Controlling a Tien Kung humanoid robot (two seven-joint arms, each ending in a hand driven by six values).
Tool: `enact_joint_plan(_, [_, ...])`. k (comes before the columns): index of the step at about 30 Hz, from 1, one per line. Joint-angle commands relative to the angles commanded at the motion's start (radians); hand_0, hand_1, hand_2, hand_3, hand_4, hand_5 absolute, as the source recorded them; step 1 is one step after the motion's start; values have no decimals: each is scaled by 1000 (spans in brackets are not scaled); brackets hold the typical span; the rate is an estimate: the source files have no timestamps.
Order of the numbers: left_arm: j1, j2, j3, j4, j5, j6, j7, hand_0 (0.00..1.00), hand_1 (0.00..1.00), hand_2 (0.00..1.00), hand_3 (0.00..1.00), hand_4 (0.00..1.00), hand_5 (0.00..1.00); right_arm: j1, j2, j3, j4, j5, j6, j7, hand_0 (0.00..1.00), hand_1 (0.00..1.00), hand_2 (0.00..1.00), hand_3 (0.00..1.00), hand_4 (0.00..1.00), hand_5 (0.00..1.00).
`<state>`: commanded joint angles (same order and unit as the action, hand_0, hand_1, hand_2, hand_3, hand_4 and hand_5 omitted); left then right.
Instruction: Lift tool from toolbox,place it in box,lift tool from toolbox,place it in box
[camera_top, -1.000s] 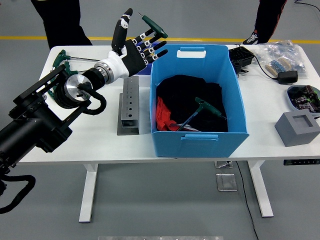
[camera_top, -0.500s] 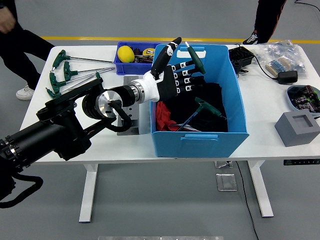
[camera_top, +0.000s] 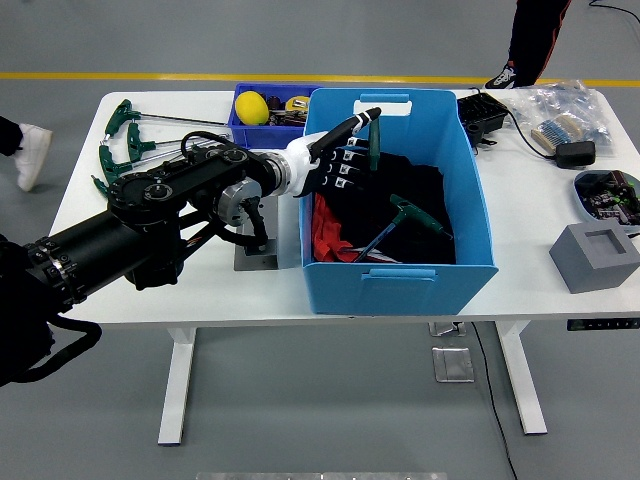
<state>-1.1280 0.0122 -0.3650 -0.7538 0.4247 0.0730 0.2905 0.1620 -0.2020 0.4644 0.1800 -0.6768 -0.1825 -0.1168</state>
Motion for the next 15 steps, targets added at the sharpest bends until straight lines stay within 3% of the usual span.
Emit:
enact_joint_plan(10, [9,-9,-28,-63,429,-46,-7,457,644,737,851,888,998,-3,-2,9,0,-18,1,-4,628,612,697,540,799,578])
enact_joint_plan(11, [10,-10,-34,-70,468,-50,-12,416,614,709,838,882,998,-3,-2,7,0,-17,1,-5,627,611,697,539,799,578])
enact_joint_plan(15, [20,-9,-50,-83,630,-43,-29,416,614,709,838,882,998,-3,-3,-3,0,-6,-1,-2,627,611,697,539,799,578])
